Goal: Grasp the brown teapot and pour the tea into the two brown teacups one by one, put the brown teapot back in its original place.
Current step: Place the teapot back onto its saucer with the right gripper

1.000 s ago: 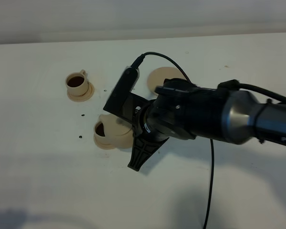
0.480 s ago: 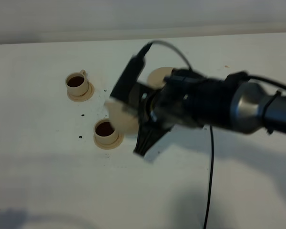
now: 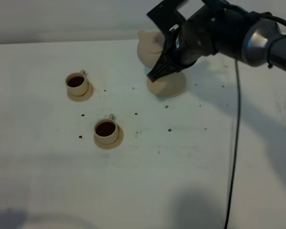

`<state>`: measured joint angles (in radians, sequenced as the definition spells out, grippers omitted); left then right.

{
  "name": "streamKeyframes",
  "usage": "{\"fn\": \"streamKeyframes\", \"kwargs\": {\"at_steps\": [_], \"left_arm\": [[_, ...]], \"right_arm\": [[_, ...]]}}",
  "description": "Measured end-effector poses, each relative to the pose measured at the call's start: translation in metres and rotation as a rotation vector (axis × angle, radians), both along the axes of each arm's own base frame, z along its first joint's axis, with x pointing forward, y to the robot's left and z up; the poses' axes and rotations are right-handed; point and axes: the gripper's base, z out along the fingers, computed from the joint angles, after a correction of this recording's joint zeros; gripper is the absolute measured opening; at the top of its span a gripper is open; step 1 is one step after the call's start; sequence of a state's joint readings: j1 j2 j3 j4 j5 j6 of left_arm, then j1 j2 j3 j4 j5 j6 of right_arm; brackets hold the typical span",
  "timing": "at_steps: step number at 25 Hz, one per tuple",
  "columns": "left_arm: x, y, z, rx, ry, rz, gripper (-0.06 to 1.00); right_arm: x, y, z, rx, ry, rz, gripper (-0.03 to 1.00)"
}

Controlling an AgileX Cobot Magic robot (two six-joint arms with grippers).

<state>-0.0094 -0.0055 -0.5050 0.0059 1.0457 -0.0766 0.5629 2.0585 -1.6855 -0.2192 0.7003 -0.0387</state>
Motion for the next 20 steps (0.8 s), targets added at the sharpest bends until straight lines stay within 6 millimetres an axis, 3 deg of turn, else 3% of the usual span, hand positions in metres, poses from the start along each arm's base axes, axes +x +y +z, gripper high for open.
{"fn": "streamKeyframes", "kwargs": {"at_steps": [4,9,20], "left_arm": [[0.000,0.000,0.000,0.000,0.000,0.000,0.47],[0.000,0.000,0.000,0.000,0.000,0.000,0.47],[0.000,0.000,0.000,0.000,0.000,0.000,0.47]], "right_arm": [[0.017,-0.009,-0.024,0.047,0.087,-0.077,0.12],[0.023,-0.010,-0.053,0.050,0.153,-0.103,0.12],[0.026,-0.007,-0.078,0.051,0.186,-0.109,0.12]]}}
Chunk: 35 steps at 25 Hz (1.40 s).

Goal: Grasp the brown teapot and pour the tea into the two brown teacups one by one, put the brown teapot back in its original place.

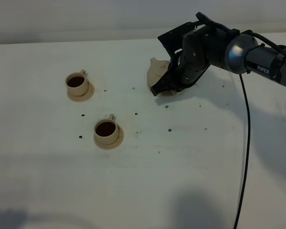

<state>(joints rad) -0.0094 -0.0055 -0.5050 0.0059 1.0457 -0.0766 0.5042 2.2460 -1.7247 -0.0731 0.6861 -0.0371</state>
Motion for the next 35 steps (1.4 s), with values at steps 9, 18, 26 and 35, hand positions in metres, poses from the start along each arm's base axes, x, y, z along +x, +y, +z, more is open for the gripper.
{"fn": "streamKeyframes", "kwargs": {"at_steps": [9,18,26,35], "left_arm": [[0.000,0.000,0.000,0.000,0.000,0.000,0.47],[0.000,0.000,0.000,0.000,0.000,0.000,0.47],[0.000,0.000,0.000,0.000,0.000,0.000,0.47],[0.000,0.000,0.000,0.000,0.000,0.000,0.47]], "right_arm": [[0.001,0.001,0.000,0.011,-0.014,-0.001,0.12],[0.003,-0.005,-0.001,0.015,0.012,-0.047,0.14],[0.000,-0.011,0.000,-0.012,0.058,-0.059,0.41],[-0.039,-0.033,0.066,-0.130,0.256,-0.088,0.50]]}}
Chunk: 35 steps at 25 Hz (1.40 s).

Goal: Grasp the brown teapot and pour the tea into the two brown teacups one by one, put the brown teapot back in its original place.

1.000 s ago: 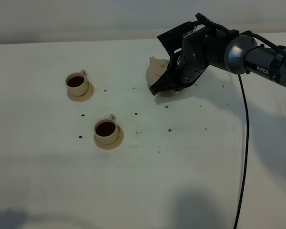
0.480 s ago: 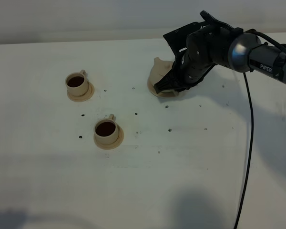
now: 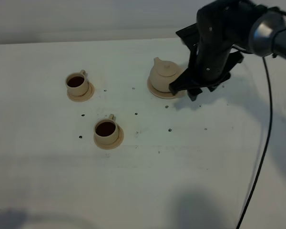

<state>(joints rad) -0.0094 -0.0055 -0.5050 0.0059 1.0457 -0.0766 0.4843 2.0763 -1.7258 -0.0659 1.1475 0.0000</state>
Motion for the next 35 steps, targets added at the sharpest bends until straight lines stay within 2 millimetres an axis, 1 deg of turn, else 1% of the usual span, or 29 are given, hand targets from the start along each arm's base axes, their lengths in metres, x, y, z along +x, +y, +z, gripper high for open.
{"fn": "streamKeyframes", "kwargs": {"at_steps": [3,4,5,6,7,11,14,16,20,24,26,30,35], "left_arm": [[0.000,0.000,0.000,0.000,0.000,0.000,0.47],[0.000,0.000,0.000,0.000,0.000,0.000,0.47],[0.000,0.000,0.000,-0.005,0.000,-0.003,0.47],[0.000,0.000,0.000,0.000,0.000,0.000,0.47],[0.000,0.000,0.000,0.000,0.000,0.000,0.47],[0.000,0.000,0.000,0.000,0.000,0.000,0.47],[0.000,0.000,0.000,0.000,0.000,0.000,0.47],[0.000,0.000,0.000,0.000,0.000,0.000,0.47],[0.000,0.000,0.000,0.000,0.000,0.000,0.47],[0.000,0.000,0.000,0.000,0.000,0.000,0.47],[0.000,0.000,0.000,0.000,0.000,0.000,0.47],[0.000,0.000,0.000,-0.005,0.000,-0.003,0.47],[0.000,0.000,0.000,0.000,0.000,0.000,0.47]], "right_arm": [[-0.015,-0.006,0.025,0.016,0.006,-0.007,0.50],[-0.024,-0.010,0.033,0.029,0.006,-0.009,0.50],[-0.033,-0.013,0.036,0.034,0.018,-0.012,0.50],[-0.046,-0.019,0.045,0.048,0.019,-0.014,0.50],[-0.057,-0.024,0.050,0.056,0.031,-0.017,0.50],[-0.117,-0.052,0.063,0.072,0.067,-0.025,0.50],[-0.159,-0.073,0.069,0.092,0.061,-0.027,0.50],[-0.186,-0.087,0.067,0.101,0.051,-0.028,0.50],[-0.232,-0.111,0.058,0.118,0.023,-0.027,0.50],[-0.268,-0.130,0.047,0.150,-0.036,-0.025,0.50],[-0.282,-0.137,0.039,0.169,-0.071,-0.024,0.50],[-0.300,-0.147,0.029,0.209,-0.154,-0.008,0.50],[-0.309,-0.152,0.030,0.228,-0.198,0.008,0.50]]}}
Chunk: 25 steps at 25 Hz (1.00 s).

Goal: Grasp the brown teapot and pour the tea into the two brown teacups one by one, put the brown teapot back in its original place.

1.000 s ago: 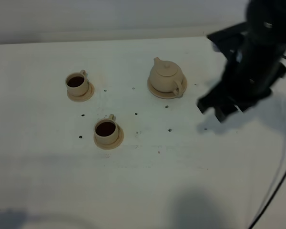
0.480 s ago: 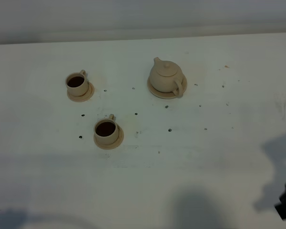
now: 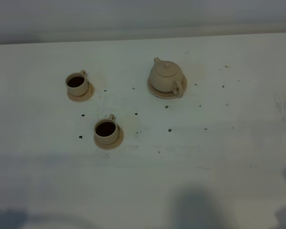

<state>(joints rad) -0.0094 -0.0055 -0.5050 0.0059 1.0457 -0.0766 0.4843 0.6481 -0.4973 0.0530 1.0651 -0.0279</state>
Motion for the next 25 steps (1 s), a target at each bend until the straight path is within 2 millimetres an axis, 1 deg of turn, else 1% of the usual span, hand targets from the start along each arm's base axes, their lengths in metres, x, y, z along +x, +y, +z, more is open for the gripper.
{"fn": "streamKeyframes", "kwargs": {"at_steps": [15,20,25], "left_arm": [[0.000,0.000,0.000,0.000,0.000,0.000,0.47],[0.000,0.000,0.000,0.000,0.000,0.000,0.47],[0.000,0.000,0.000,0.000,0.000,0.000,0.47]], "right_arm": [[-0.002,-0.002,0.000,0.007,-0.011,-0.012,0.50],[-0.004,-0.016,0.005,0.031,-0.070,-0.164,0.50],[-0.009,-0.032,0.010,0.045,-0.138,-0.361,0.50]]}}
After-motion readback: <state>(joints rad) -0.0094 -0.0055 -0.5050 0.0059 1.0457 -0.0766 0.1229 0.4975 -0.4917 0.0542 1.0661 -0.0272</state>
